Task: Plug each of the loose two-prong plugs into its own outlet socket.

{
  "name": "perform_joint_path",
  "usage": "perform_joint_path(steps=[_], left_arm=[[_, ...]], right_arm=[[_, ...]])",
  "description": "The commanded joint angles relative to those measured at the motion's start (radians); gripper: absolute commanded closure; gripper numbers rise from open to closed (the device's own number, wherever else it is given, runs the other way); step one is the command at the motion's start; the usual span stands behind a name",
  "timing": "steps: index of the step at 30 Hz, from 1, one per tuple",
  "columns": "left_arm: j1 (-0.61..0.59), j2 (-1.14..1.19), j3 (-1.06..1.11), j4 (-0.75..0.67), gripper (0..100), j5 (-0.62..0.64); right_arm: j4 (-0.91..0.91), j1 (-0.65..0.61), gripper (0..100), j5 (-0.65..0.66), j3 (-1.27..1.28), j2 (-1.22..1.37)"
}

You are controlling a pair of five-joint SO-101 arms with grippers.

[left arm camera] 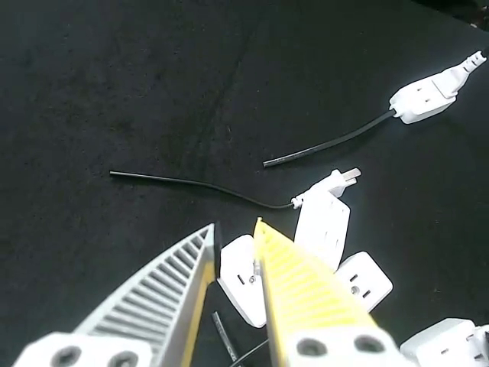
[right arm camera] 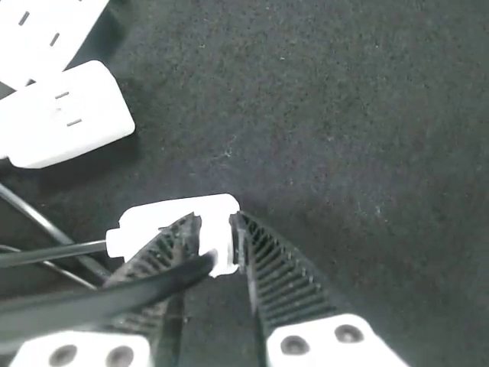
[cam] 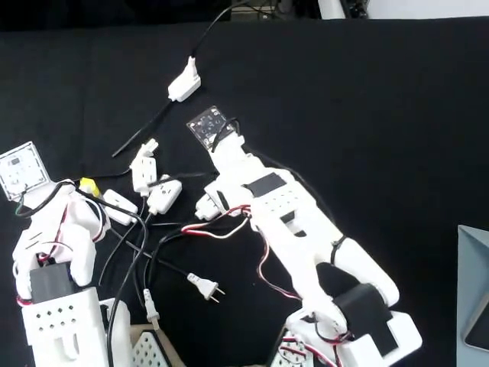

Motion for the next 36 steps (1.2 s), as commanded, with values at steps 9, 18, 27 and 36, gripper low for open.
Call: perform_joint_path(steps=[9,18,27,36], left_arm=[[-0.007,-0.012,-0.008,-0.021,90,0.003],[-0.008,-0.012,-0.008,-0.021,90,0.002],[-0.005,-0.012,-0.008,-0.021,90,0.002],[-0.001,-0.009,0.022,-0.117,81,0.032]], right_arm=[[-0.135,0.017,98.6,0.009,0.035,0.142],[-0.078,0.017,98.7,0.002,0.042,0.073],[-0.051,0.002,98.7,0.0,0.097,-0.214],[0.055,-0.097,98.7,-0.043,0.101,-0.417]])
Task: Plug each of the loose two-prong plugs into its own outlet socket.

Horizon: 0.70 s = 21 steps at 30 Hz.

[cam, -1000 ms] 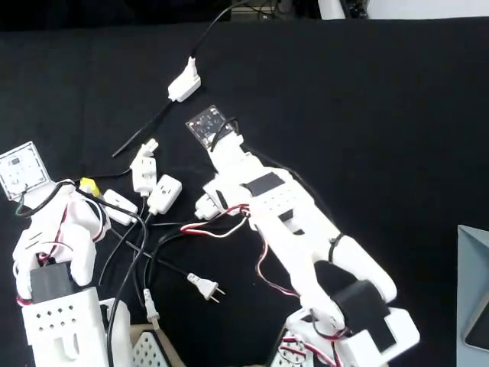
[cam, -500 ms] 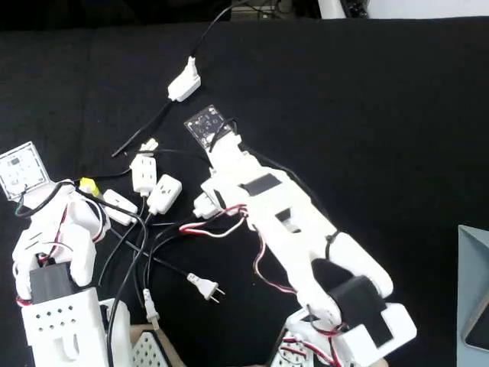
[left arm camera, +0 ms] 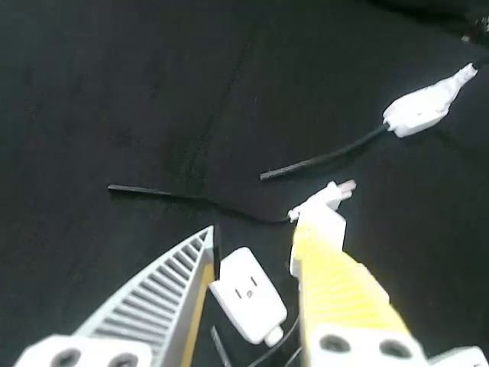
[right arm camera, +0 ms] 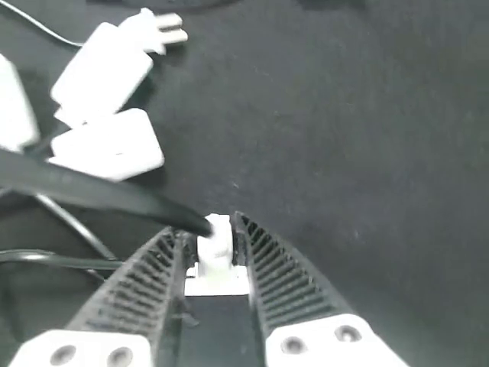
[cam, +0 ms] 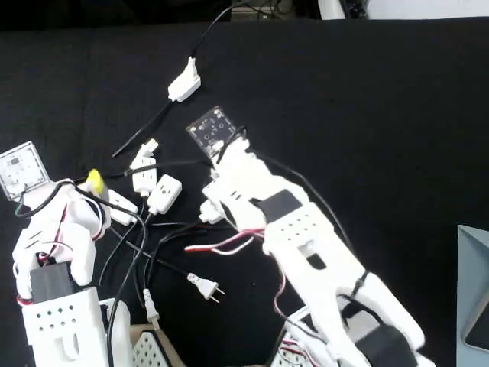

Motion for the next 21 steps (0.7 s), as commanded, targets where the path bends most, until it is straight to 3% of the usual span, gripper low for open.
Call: perform_joint_path(steps=[1,11,21], left_arm=[[0.016,-0.011,0.016,-0.095,81,0.038],[0.295,-0.011,0.013,-0.144,81,0.044],[0.467,-0.012,0.01,-0.133,81,0.04]], right_arm=[[0.055,-0.055,98.7,-0.043,-0.004,-0.096],[0.127,-0.173,98.7,-0.054,0.044,-0.163],[0.104,-0.175,98.7,-0.055,0.051,-0.154]])
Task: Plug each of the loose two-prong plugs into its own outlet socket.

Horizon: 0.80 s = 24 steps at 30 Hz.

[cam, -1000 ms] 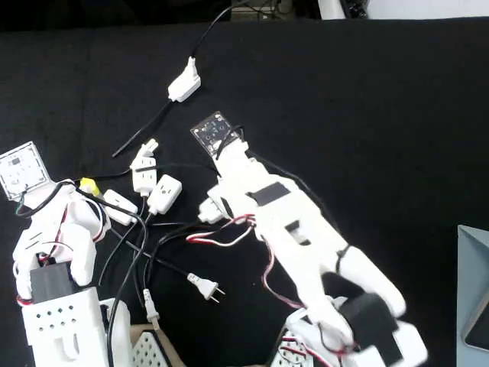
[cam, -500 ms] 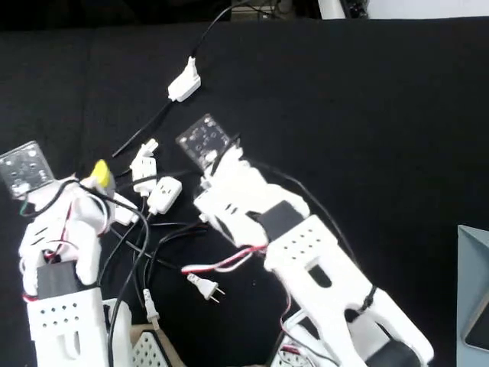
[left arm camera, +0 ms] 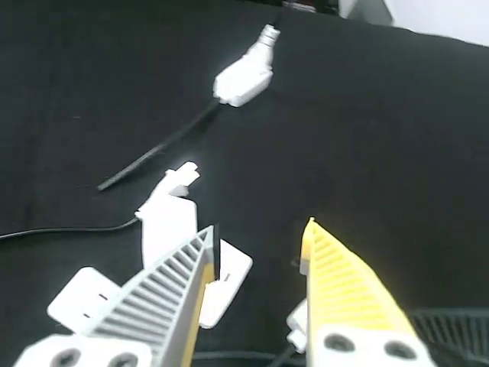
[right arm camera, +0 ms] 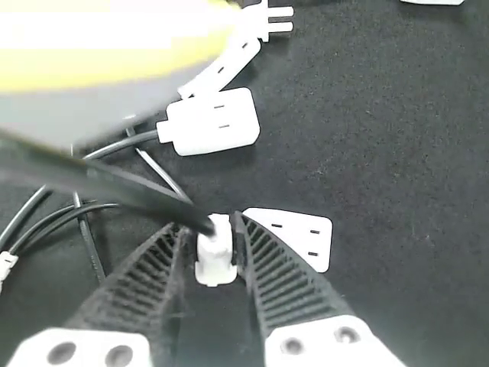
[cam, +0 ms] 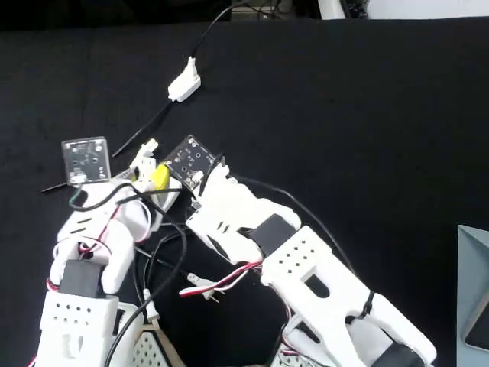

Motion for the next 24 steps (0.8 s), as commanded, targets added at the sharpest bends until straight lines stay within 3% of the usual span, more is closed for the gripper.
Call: perform_joint_path(steps=[1,12,21,24], left_arm=[[0.056,-0.012,-0.027,-0.011,81,0.008],[0.16,-0.012,-0.028,0.032,81,0.006],[0.163,-0.012,-0.028,0.031,81,0.003],[0.163,-0.012,-0.028,0.034,81,-0.055]], right_arm=[[-0.02,-0.008,98.7,-0.008,-0.004,-0.018],[-0.025,0.044,98.6,-0.008,-0.004,-0.015],[-0.028,0.043,98.6,-0.008,0.028,-0.016],[-0.028,0.043,98.6,-0.008,0.028,-0.021]])
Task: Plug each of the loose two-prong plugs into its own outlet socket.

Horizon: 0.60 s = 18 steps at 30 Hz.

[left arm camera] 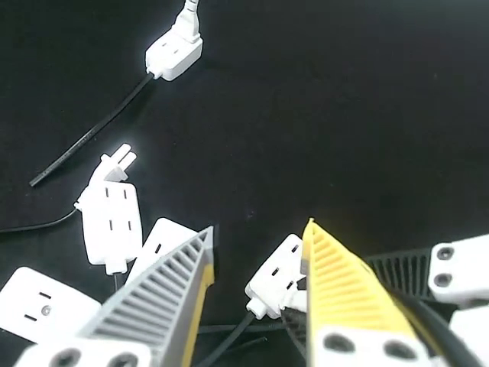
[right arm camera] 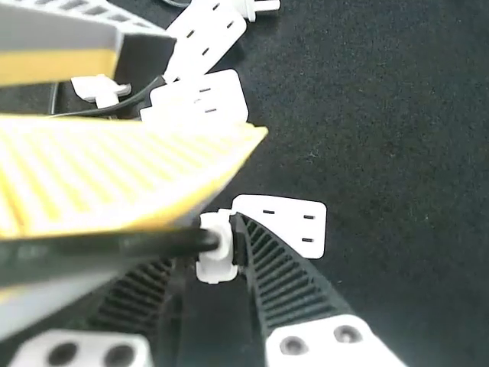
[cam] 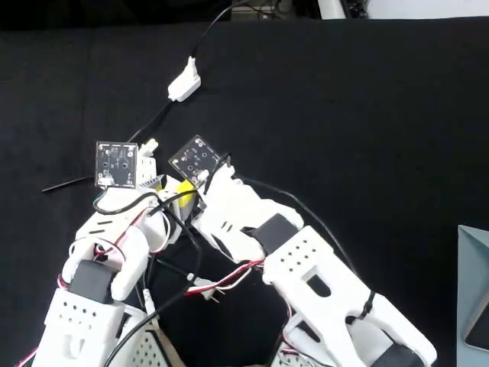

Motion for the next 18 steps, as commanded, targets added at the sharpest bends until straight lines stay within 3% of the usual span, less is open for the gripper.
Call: perform_joint_path(steps=[1,4,9,12,18], left_arm=[[0.016,-0.012,-0.027,0.005,81,-0.075],[-0.004,-0.012,-0.024,0.005,81,-0.109],[-0.205,-0.012,-0.025,-0.002,81,-0.103],[-0.331,-0.012,-0.019,-0.002,81,-0.101],[-0.46,-0.012,-0.008,-0.003,81,-0.063]], right_arm=[[-0.018,0.014,98.6,-0.006,-0.005,-0.021],[-0.018,0.028,98.6,-0.006,-0.005,-0.021],[-0.031,0.11,98.6,-0.006,-0.004,-0.015],[-0.129,0.14,98.6,0.0,0.051,-0.015],[-0.224,0.175,98.6,0.002,0.12,-0.013]])
